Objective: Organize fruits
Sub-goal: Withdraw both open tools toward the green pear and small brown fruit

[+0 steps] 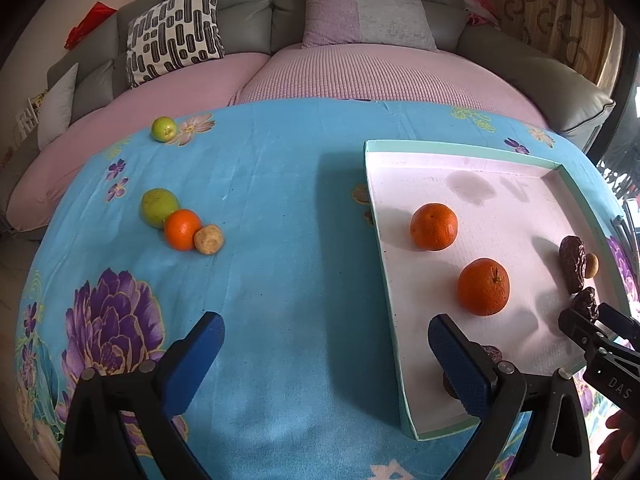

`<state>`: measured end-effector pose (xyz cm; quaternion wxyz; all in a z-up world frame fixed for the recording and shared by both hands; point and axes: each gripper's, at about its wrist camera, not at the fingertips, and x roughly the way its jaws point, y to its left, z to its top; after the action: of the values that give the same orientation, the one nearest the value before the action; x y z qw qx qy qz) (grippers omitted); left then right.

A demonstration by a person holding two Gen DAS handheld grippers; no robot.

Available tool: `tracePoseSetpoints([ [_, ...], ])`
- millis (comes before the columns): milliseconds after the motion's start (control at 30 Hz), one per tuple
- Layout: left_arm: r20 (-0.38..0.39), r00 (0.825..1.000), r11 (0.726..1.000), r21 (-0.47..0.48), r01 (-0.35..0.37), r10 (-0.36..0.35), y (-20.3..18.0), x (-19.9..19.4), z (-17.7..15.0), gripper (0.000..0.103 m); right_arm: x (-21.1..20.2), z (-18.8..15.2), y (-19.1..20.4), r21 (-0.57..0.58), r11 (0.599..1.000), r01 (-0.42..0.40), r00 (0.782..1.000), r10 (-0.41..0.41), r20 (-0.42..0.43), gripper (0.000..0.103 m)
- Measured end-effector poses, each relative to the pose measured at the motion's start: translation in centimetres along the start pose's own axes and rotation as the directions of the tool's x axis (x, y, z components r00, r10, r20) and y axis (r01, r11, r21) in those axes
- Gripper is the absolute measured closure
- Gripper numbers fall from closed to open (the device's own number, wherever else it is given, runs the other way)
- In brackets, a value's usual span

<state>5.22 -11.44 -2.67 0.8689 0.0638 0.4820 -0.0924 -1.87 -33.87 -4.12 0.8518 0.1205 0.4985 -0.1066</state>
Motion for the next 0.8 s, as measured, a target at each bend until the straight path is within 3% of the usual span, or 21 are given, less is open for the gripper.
tracePoseSetpoints([
  [200,-0.001,1.000,1.000,-0.006,-0.004,0.004,0.3,0.4,0.1,0.000,0.2,-0.1,0.2,-0.025,1.000,0.018,1.000,-0.018,0.018,0.022],
  [300,0.001,1.000,1.000,-0.009,-0.008,0.008,0.6,0.6,0.3,0.000,-0.1,0.0,0.2,-0.018,1.000,0.022,0.999,-0.021,0.048,0.005],
  [633,0.061,0.997,0.996,-0.082,-0.044,0.049,3.8,0.0,2.0,0.000,-1.7,1.3,1.0,0.018,1.000,0.012,0.983,-0.015,0.181,0.004],
  [800,0.088,0.995,0.992,-0.115,-0.045,0.056,5.5,0.0,2.9,0.000,-2.1,2.1,2.5,0.020,0.999,-0.041,0.973,0.035,0.228,0.004],
])
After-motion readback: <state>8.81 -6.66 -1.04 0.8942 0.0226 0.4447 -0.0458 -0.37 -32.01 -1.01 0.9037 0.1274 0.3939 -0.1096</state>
